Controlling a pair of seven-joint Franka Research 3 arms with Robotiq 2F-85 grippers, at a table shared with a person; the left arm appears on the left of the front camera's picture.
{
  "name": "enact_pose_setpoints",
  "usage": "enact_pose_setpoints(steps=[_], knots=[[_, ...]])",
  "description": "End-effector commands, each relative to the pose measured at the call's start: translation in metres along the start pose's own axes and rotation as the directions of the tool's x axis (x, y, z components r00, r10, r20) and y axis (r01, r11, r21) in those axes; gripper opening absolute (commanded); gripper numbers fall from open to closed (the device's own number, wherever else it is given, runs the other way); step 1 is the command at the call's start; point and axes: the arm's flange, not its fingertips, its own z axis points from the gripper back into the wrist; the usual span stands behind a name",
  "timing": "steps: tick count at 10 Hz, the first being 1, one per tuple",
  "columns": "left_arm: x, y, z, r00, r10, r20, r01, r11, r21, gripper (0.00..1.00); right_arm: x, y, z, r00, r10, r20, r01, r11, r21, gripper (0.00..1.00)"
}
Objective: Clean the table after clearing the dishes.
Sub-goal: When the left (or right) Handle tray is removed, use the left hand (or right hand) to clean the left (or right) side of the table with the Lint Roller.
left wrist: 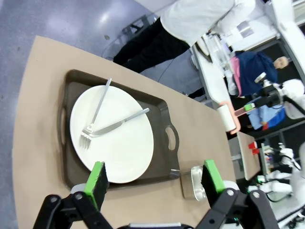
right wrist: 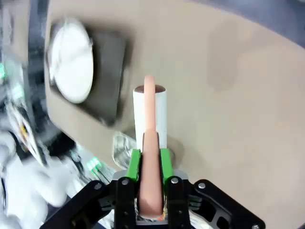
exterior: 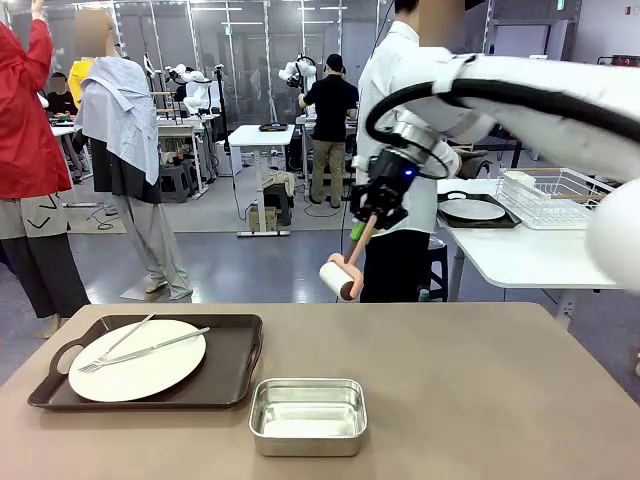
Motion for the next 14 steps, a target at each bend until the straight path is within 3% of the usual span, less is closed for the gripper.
enact_pose_setpoints(steps=[1, 4, 5, 6, 11, 12, 14], knots=[[0.0, 0.001, 0.002, 1.0, -0.006, 0.009, 0.006, 1.0, -0.016, 1.0, -0.209, -0.076, -0.083, 0.959, -0.248, 0.141, 0.234, 0.967, 0.104, 0.01], [0.0, 0.001, 0.002, 1.0, -0.006, 0.009, 0.006, 1.0, -0.016, 1.0, -0.24, -0.097, -0.094, 0.941, -0.291, 0.175, 0.264, 0.951, 0.163, 0.01], [0.0, 0.001, 0.002, 1.0, -0.006, 0.009, 0.006, 1.0, -0.016, 1.0, -0.24, -0.092, -0.095, 0.966, -0.171, 0.192, 0.16, 0.985, 0.07, 0.01], [0.0, 0.001, 0.002, 1.0, -0.006, 0.009, 0.006, 1.0, -0.016, 1.0, -0.094, -0.072, -0.038, 0.941, -0.315, 0.121, 0.3, 0.946, 0.126, 0.01], [0.0, 0.001, 0.002, 1.0, -0.006, 0.009, 0.006, 1.0, -0.016, 1.0, -0.094, -0.072, -0.038, 0.941, -0.315, 0.121, 0.3, 0.946, 0.126, 0.01], [0.0, 0.001, 0.002, 1.0, -0.006, 0.009, 0.006, 1.0, -0.016, 1.0, -0.095, -0.075, -0.038, 0.946, -0.292, 0.14, 0.274, 0.952, 0.137, 0.21], [0.0, 0.001, 0.002, 1.0, -0.006, 0.009, 0.006, 1.0, -0.016, 1.0, -0.106, -0.099, -0.056, 0.963, -0.253, 0.097, 0.234, 0.957, 0.171, 0.21]])
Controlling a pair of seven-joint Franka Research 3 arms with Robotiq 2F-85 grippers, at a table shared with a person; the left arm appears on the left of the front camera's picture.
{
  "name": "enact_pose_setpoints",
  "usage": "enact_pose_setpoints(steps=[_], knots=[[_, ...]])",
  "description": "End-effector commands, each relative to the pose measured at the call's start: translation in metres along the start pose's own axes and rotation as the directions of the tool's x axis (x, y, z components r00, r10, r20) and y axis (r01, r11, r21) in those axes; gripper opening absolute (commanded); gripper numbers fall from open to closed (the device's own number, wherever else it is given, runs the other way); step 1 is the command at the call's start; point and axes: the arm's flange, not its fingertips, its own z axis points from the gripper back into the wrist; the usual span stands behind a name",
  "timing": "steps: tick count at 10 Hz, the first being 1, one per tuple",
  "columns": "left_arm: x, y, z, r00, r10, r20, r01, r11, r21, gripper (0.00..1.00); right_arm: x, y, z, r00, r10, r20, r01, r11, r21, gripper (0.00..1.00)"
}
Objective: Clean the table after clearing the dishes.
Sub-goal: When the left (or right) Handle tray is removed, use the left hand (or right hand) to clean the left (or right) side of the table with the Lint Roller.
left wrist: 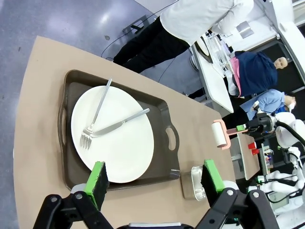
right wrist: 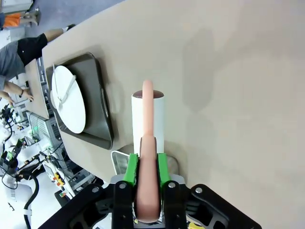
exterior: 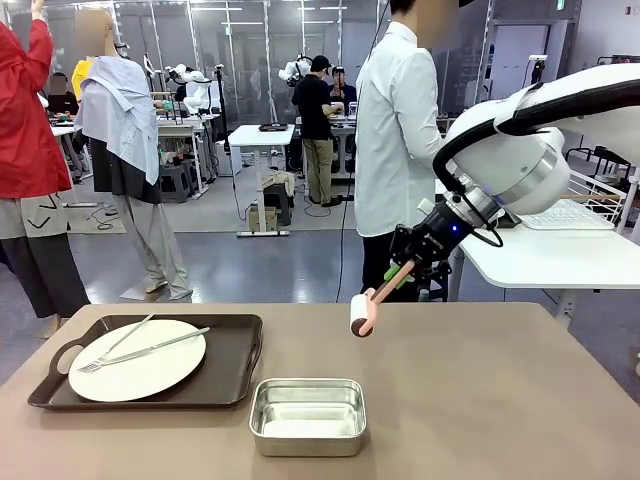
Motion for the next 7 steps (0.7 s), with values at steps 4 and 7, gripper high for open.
enact_pose_setpoints(steps=[4, 7], knots=[[0.0, 0.001, 0.002, 1.0, -0.006, 0.009, 0.007, 1.0, -0.017, 1.0, -0.037, -0.048, -0.042, 0.989, 0.109, 0.101, -0.118, 0.99, 0.084, 0.21], [0.0, 0.001, 0.002, 1.0, -0.006, 0.009, 0.007, 1.0, -0.017, 1.0, -0.043, -0.072, -0.049, 0.987, 0.12, 0.107, -0.129, 0.988, 0.079, 0.21]])
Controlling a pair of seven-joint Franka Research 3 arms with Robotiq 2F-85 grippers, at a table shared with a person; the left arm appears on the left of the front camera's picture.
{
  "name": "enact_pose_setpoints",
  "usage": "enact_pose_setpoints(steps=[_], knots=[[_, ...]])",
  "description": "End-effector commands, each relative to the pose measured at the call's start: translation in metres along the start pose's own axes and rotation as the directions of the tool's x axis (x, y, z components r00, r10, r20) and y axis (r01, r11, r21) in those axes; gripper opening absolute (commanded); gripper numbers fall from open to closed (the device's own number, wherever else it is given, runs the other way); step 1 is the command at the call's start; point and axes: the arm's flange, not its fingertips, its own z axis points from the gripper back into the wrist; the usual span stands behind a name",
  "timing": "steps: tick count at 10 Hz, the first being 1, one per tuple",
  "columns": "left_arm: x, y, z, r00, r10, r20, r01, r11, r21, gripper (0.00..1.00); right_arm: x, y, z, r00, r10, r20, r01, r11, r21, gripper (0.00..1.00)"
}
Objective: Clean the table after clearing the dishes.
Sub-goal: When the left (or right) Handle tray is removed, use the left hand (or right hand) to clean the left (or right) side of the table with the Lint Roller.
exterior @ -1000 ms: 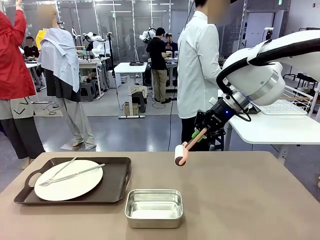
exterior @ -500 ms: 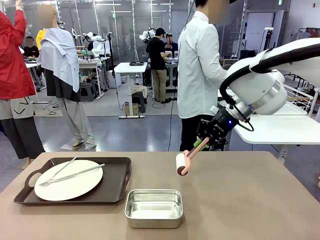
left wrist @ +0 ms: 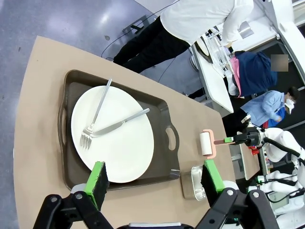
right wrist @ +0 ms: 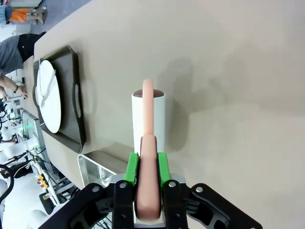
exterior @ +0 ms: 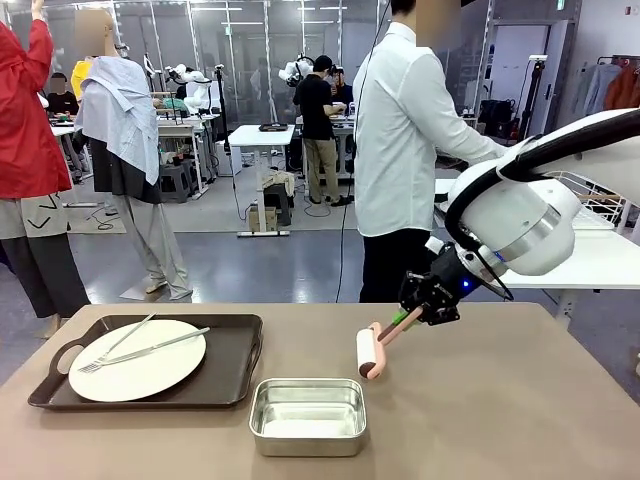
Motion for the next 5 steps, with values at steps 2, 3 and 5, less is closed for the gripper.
enact_pose_setpoints(steps=[2, 3, 5], knots=[[0.0, 0.001, 0.002, 1.0, -0.006, 0.009, 0.007, 1.0, -0.017, 1.0, -0.007, -0.019, -0.005, 1.0, 0.017, -0.002, -0.017, 0.999, 0.051, 0.21], [0.0, 0.001, 0.002, 1.0, -0.006, 0.009, 0.007, 1.0, -0.017, 1.0, 0.001, -0.033, -0.005, 0.998, -0.022, -0.056, 0.027, 0.996, 0.081, 0.21], [0.0, 0.001, 0.002, 1.0, -0.006, 0.009, 0.007, 1.0, -0.017, 1.0, 0.017, -0.056, -0.006, 0.993, -0.073, -0.088, 0.078, 0.995, 0.06, 0.21]])
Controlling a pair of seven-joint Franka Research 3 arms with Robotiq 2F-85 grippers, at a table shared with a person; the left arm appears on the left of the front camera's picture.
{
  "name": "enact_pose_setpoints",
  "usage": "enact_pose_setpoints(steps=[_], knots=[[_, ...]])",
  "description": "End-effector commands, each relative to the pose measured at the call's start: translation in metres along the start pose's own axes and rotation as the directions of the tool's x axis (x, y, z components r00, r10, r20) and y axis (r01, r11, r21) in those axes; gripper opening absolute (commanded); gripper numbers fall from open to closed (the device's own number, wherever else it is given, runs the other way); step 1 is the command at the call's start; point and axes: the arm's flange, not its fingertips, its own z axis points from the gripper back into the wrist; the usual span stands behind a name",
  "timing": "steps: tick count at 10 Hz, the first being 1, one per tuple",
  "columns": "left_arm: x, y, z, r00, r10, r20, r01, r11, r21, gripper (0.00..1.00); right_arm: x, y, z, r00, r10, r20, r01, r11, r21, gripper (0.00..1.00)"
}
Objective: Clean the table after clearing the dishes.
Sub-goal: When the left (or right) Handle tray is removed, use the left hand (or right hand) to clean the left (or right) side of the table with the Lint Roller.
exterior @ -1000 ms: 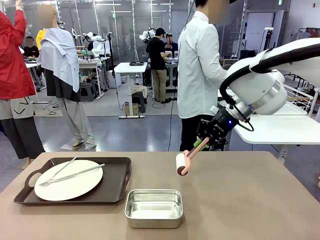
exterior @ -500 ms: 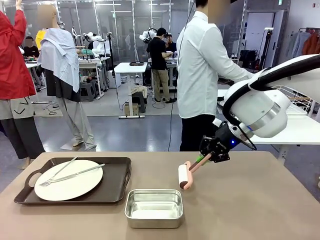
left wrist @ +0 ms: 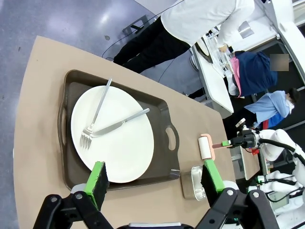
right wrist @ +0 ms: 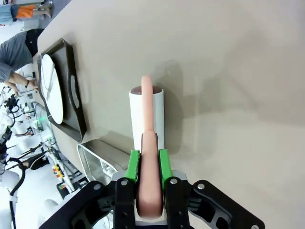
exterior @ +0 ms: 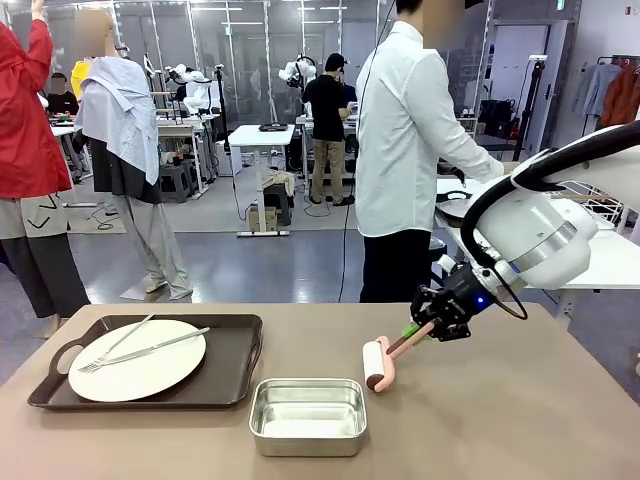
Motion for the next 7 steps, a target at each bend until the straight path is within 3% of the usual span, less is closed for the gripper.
enact_pose_setpoints(steps=[1, 3, 5, 7], knots=[[0.0, 0.001, 0.002, 1.0, -0.006, 0.009, 0.007, 1.0, -0.017, 1.0, 0.011, -0.015, -0.004, 1.0, 0.004, 0.014, -0.003, 0.998, -0.056, 0.21], [0.0, 0.001, 0.002, 1.0, -0.006, 0.009, 0.007, 1.0, -0.017, 1.0, 0.0, -0.034, 0.0, 0.999, 0.037, 0.014, -0.036, 0.993, -0.115, 0.21], [0.0, 0.001, 0.002, 1.0, -0.006, 0.009, 0.007, 1.0, -0.017, 1.0, -0.005, -0.064, 0.014, 0.998, -0.045, -0.034, 0.038, 0.982, -0.183, 0.21], [0.0, 0.001, 0.002, 1.0, -0.006, 0.009, 0.007, 1.0, -0.017, 1.0, -0.011, -0.076, 0.029, 0.997, -0.069, -0.02, 0.061, 0.962, -0.267, 0.21]])
